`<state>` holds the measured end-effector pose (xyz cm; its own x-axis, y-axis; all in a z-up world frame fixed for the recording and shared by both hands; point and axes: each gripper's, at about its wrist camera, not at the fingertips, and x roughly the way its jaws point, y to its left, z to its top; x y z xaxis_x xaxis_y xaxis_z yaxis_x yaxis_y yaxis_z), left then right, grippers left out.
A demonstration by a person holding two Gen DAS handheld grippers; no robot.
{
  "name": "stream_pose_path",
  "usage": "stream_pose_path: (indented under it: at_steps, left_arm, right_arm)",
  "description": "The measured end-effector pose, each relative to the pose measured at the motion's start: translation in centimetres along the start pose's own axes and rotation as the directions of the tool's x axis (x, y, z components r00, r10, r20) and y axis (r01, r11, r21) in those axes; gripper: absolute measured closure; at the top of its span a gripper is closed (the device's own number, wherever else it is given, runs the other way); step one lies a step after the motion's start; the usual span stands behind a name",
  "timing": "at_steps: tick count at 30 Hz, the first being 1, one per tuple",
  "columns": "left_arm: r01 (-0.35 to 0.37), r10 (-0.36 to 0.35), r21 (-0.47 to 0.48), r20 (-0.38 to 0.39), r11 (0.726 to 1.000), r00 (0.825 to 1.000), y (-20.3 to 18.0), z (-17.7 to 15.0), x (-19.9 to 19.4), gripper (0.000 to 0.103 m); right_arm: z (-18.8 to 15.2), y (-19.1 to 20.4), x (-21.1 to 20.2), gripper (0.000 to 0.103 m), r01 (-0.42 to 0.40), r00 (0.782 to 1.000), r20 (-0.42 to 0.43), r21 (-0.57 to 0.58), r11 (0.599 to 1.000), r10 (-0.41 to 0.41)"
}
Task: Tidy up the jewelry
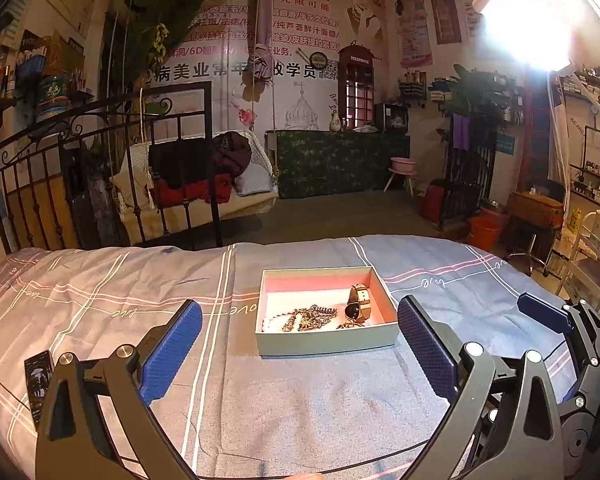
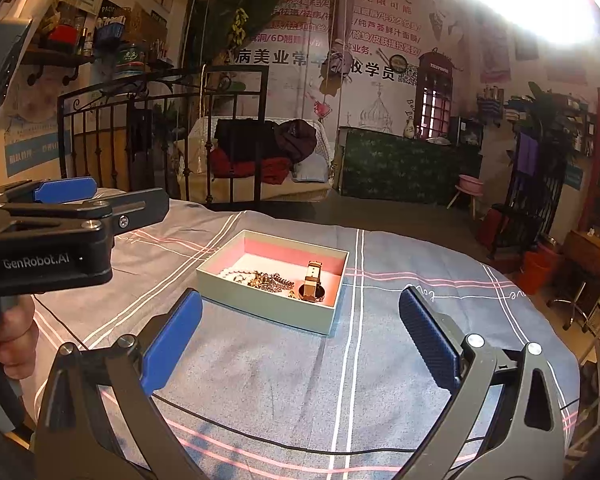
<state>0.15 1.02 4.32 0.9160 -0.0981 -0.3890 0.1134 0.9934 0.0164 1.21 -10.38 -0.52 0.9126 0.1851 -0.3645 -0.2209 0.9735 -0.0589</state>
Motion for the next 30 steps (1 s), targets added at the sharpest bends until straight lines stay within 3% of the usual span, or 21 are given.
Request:
stream_pose_path:
  at_steps: [30]
  left_arm:
    - [-0.014, 0.016, 0.038, -0.049, 0.999, 0.999, -0.3, -0.6, 1.5, 0.006]
  right_arm:
    - [-0.2, 0.4, 0.5, 0.006, -0.007, 1.000, -0.024, -0.017, 1.000, 0.007]
